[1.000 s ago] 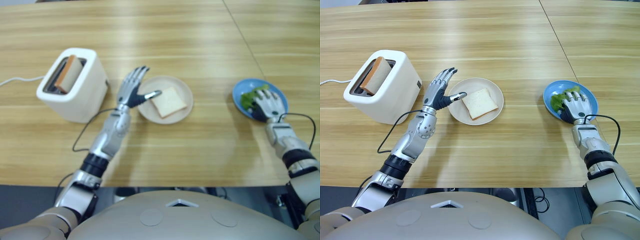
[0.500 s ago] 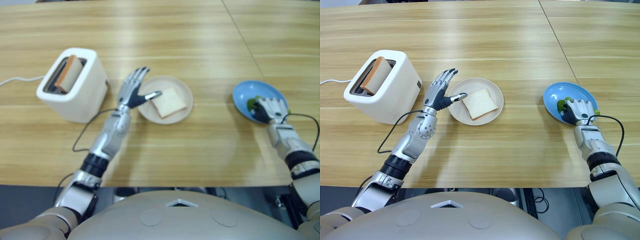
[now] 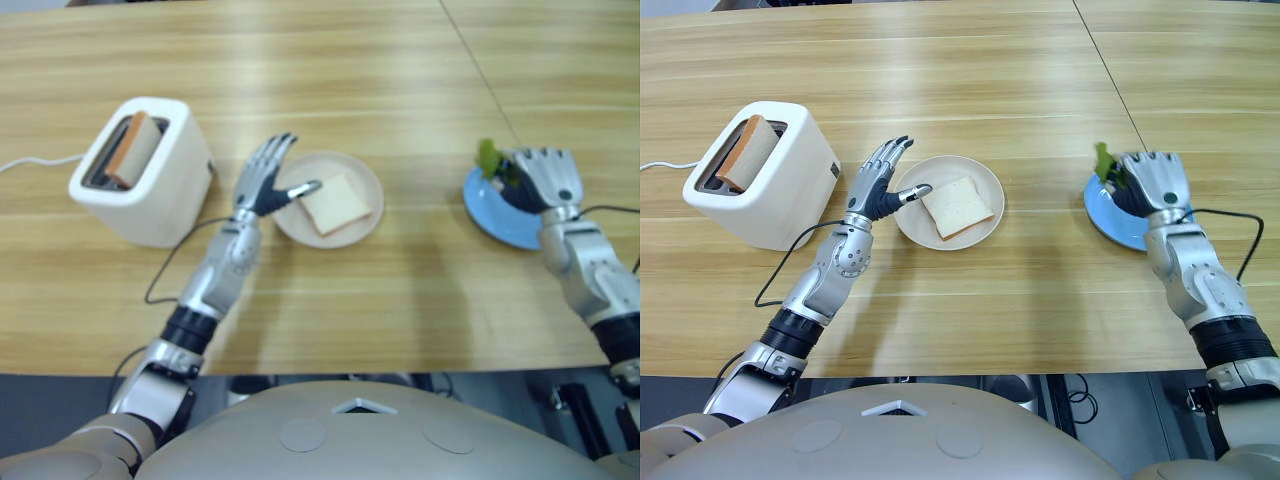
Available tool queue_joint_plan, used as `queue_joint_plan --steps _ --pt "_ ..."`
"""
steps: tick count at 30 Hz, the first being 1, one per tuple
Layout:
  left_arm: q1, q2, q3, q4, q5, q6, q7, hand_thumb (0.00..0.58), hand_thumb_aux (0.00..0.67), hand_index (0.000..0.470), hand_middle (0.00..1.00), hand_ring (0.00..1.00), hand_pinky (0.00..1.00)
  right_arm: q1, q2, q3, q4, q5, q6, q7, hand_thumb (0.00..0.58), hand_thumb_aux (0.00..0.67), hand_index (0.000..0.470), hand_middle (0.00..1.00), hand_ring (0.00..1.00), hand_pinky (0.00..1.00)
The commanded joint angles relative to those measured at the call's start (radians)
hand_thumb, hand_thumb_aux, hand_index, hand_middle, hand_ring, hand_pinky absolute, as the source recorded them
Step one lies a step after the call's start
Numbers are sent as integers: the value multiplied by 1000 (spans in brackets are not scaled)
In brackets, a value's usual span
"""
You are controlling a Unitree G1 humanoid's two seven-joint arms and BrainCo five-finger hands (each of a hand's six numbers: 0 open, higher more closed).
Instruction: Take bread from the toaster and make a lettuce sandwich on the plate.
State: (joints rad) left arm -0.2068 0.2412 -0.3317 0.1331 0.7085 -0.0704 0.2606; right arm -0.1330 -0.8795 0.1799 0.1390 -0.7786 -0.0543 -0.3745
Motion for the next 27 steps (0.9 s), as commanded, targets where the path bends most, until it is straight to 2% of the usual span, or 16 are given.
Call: queue_joint_plan --steps 1,8,15,19,27 --pt "5 -4 9 17 -13 -4 2 0 0 0 0 0 0 -55 54 27 -78 -40 6 78 580 670 460 1000 1000 1000" --pt "-2 -12 34 40 -57 -21 2 0 0 0 0 0 0 -225 241 171 -45 -143 -24 158 580 670 460 1000 1000 1000" --pt "-4 -21 87 51 -123 -30 10 0 0 0 0 0 0 -358 438 374 249 -249 -81 141 580 670 460 1000 1000 1000" --pt "-7 -24 88 56 -136 -32 5 0 0 0 0 0 0 -361 495 454 397 -278 -113 109 580 670 460 1000 1000 1000" --pt "-7 -27 88 59 -137 -27 4 0 0 0 0 0 0 -303 478 477 372 -283 -124 101 580 670 460 1000 1000 1000"
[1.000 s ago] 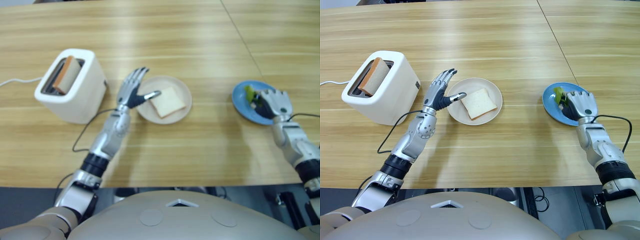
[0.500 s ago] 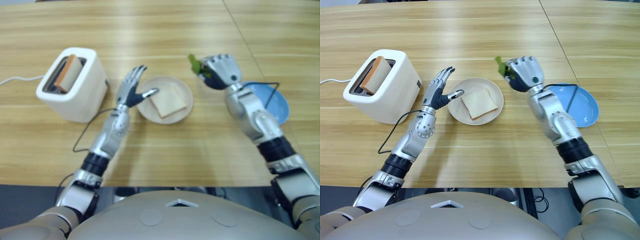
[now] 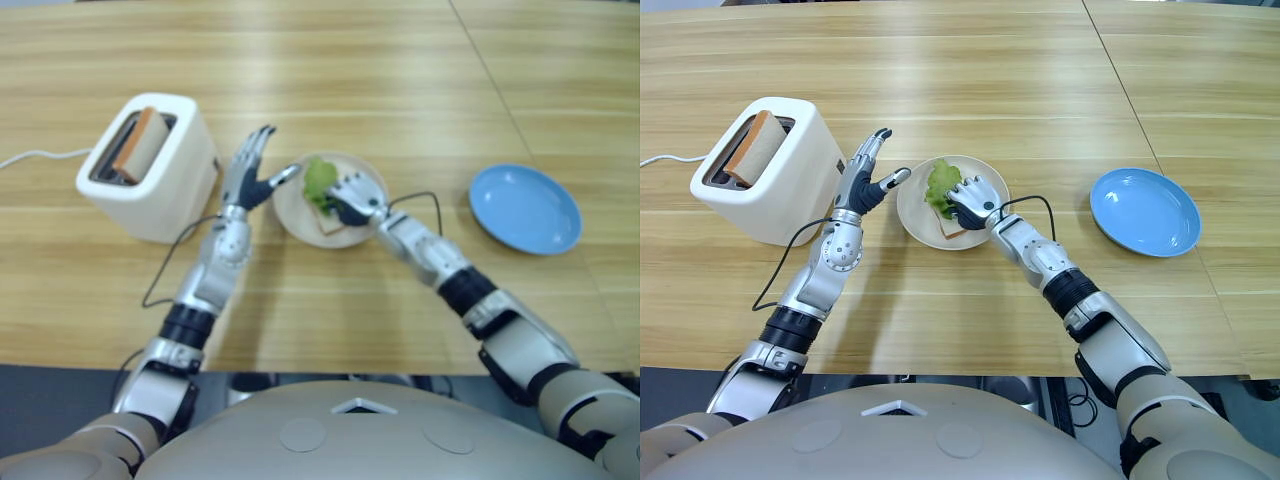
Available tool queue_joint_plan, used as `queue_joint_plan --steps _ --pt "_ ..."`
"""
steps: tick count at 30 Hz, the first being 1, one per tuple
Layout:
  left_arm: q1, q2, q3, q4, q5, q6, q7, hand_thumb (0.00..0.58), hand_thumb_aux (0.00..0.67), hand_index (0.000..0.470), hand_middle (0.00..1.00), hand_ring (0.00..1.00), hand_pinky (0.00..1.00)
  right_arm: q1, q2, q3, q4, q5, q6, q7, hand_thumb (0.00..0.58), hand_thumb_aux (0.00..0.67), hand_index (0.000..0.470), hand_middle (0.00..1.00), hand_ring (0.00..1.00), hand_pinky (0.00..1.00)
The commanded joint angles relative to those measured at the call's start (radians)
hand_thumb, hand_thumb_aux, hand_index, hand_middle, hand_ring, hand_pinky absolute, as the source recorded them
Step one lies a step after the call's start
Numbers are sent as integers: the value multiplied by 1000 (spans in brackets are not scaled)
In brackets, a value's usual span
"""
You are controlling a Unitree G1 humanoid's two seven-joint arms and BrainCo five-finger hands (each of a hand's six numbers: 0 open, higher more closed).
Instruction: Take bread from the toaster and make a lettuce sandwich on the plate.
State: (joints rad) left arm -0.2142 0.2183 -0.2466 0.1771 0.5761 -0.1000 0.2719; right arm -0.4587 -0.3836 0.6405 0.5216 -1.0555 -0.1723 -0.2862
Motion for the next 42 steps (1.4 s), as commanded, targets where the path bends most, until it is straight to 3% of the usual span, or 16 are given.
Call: queue_joint_plan --steps 1,4,5,6,7,8,9,10,11,20,25,30,36,42 --pt "1 -6 1 15 -4 4 -7 0 0 0 0 0 0 26 -23 13 -24 -5 -6 16 580 670 460 1000 1000 1000" --pt "0 -8 -2 15 -2 4 -8 0 0 0 0 0 0 37 -39 -5 -102 -8 9 20 580 670 460 1000 1000 1000" --pt "0 -6 -1 16 -2 3 -8 0 0 0 0 0 0 41 -44 -13 -132 -7 15 25 577 623 428 953 953 953" --pt "0 -5 0 17 -2 1 -8 0 0 0 0 0 0 46 -48 -21 -160 -4 20 30 549 515 354 886 886 886" --pt "0 -4 1 18 -3 0 -8 0 0 0 0 0 0 50 -53 -28 -188 -5 28 36 480 391 269 741 741 741" --pt "0 -3 1 17 -2 0 -8 0 0 0 0 0 0 56 -60 -38 -221 -5 36 41 480 391 269 741 741 741" --pt "0 -2 2 16 -1 0 -8 0 0 0 0 0 0 63 -66 -50 -257 1 43 51 0 0 0 110 110 110" --pt "1 -1 2 15 0 0 -8 0 0 0 0 0 0 71 -72 -61 -292 2 53 59 0 0 0 24 24 24" --pt "1 1 2 14 1 0 -7 0 0 0 0 0 0 78 -77 -72 -323 1 64 70 0 0 0 0 0 0" --pt "20 18 9 -72 34 18 -13 0 0 0 0 0 0 165 -137 -196 -550 6 194 257 0 0 0 0 0 0" --pt "84 57 74 -403 75 73 -75 0 0 0 0 0 0 247 -165 -321 -695 96 241 353 0 0 0 0 0 0" --pt "79 195 243 -636 183 187 -200 0 0 0 0 0 0 317 -69 -506 -740 427 180 336 0 0 0 0 0 0" --pt "105 415 435 -541 299 287 -258 0 0 0 0 0 0 389 5 -636 -708 668 100 331 0 0 0 0 0 0" --pt "141 491 432 -313 336 386 -324 0 0 0 0 0 0 414 5 -665 -694 697 71 326 0 0 0 0 0 0"
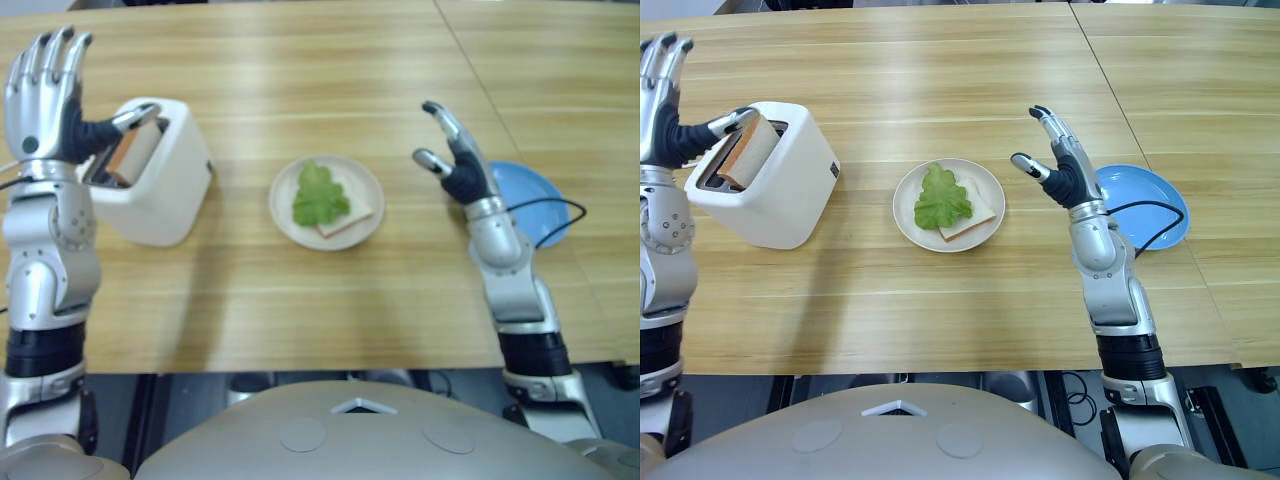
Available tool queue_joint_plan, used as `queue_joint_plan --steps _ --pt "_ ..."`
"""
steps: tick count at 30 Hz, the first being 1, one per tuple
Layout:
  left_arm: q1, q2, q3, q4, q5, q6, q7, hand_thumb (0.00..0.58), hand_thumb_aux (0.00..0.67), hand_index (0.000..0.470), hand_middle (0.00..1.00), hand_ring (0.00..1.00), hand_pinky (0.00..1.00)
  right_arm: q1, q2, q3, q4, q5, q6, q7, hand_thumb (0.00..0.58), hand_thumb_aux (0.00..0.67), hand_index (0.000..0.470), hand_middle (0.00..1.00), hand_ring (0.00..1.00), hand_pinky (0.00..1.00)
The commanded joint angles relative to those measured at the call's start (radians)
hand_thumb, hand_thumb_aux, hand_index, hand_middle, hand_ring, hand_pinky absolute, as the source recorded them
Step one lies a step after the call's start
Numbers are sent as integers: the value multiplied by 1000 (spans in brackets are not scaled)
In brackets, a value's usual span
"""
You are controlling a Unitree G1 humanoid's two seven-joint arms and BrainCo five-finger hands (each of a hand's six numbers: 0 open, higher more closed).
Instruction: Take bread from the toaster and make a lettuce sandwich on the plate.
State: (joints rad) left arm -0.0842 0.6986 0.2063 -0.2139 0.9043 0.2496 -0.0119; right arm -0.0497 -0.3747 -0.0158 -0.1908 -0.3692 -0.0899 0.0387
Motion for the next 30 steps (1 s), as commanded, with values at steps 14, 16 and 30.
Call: queue_joint_plan --steps 14,16,30 --pt "-20 -30 -152 240 -45 87 -82 567 570 391 0 0 0 10 -21 -1 33 -38 -21 -12 0 0 0 0 0 0" --pt "-22 -27 -152 245 -52 90 -77 580 670 460 0 0 0 14 -21 -1 31 -40 -20 -12 0 0 0 0 0 0" --pt "-4 -55 -17 -117 -49 -45 247 580 670 460 1000 1000 1000 16 -32 0 35 -78 -19 -28 0 0 0 0 0 0"
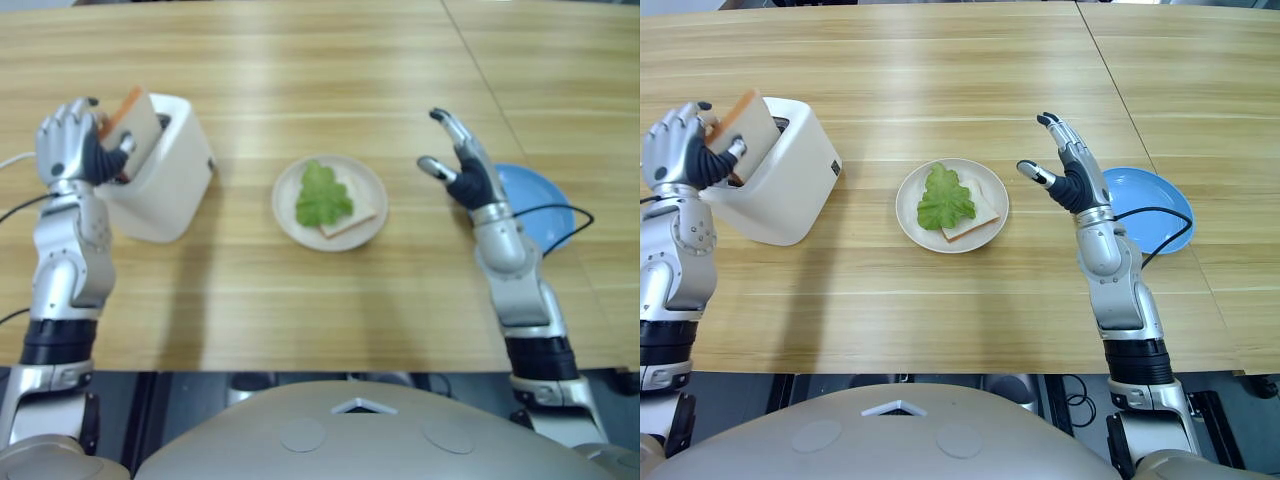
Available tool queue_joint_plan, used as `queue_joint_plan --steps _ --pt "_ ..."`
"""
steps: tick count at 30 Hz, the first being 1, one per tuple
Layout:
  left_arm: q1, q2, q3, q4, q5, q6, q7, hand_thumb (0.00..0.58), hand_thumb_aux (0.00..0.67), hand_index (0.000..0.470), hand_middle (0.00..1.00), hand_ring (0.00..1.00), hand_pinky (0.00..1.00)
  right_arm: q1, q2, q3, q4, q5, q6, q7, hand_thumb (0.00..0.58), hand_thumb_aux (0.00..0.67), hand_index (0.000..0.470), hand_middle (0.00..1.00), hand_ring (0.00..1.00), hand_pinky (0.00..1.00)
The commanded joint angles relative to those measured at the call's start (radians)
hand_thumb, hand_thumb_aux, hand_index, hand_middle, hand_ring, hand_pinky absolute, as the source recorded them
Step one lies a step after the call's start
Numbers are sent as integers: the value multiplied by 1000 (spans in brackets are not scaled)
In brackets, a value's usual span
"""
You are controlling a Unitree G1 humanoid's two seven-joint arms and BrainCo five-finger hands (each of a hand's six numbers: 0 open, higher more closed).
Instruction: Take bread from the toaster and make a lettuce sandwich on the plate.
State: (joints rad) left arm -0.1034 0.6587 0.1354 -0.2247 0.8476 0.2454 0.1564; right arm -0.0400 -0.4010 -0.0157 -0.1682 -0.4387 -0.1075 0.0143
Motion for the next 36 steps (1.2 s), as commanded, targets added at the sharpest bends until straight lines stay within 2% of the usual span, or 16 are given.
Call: queue_joint_plan --steps 1,5,9,14,18,22,28,36 --pt "18 -20 65 -126 7 -49 94 580 670 460 1000 1000 1000 7 -6 0 13 -10 -2 -5 0 0 0 0 0 0" --pt "12 -59 115 -211 -107 -134 110 580 670 460 1000 1000 1000 7 -4 2 19 -10 -5 -8 0 0 0 0 0 0" --pt "-37 -168 66 -211 -355 -208 12 580 670 460 1000 1000 1000 7 -1 2 25 -7 -6 -13 0 0 0 0 0 0" --pt "-72 -336 -70 -102 -543 -229 -106 580 670 460 1000 1000 1000 4 5 4 37 4 -11 -19 0 0 0 0 0 0" --pt "-108 -480 -161 102 -682 -241 -200 580 670 460 1000 1000 1000 6 4 -10 58 20 -20 -24 0 0 0 0 0 0" --pt "-197 -556 -221 409 -709 -277 -256 580 670 460 1000 1000 1000 -1 3 -23 94 29 -29 -35 0 0 0 0 0 0" --pt "-340 -569 -296 792 -667 -360 -307 580 670 460 1000 1000 1000 -10 6 -13 137 24 -47 -43 0 0 0 0 0 0" --pt "-458 -535 -391 1049 -588 -392 -388 580 670 460 1000 1000 1000 -7 5 0 154 8 -55 -51 0 0 0 0 0 0"
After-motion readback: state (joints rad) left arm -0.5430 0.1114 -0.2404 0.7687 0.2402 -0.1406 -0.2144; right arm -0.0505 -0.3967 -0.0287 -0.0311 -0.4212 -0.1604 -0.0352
